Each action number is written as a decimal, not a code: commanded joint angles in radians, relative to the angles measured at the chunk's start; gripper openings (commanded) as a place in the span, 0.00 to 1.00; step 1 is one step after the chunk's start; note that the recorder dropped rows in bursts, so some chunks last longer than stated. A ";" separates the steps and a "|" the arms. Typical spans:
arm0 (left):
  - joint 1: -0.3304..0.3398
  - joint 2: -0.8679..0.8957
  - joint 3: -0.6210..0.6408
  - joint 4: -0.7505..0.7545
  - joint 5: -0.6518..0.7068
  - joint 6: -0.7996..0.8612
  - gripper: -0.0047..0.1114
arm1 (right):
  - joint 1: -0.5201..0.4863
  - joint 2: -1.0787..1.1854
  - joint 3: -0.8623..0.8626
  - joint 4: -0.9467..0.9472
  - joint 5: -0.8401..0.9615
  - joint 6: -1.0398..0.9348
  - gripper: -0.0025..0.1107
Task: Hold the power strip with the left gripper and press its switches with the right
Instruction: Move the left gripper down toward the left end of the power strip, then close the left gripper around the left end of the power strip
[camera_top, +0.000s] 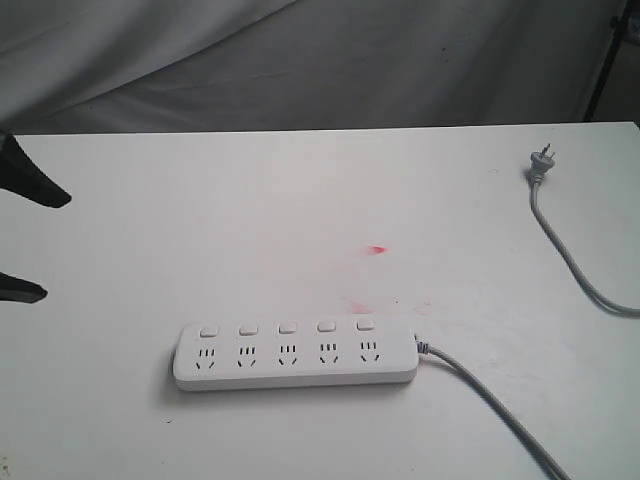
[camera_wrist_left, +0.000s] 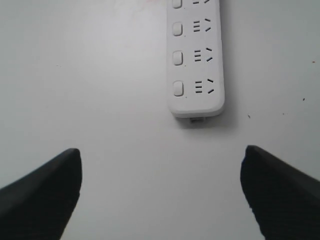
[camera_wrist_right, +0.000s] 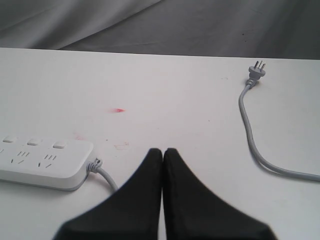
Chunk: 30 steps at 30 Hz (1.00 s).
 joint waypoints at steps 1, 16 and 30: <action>-0.005 0.037 0.042 -0.001 0.004 0.042 0.74 | -0.008 -0.006 0.004 -0.003 -0.001 0.000 0.02; -0.182 0.177 0.056 -0.006 0.004 0.035 0.74 | -0.008 -0.006 0.004 -0.003 -0.001 0.000 0.02; -0.268 0.328 0.056 -0.014 -0.236 -0.150 0.74 | -0.008 -0.006 0.004 -0.003 -0.001 0.000 0.02</action>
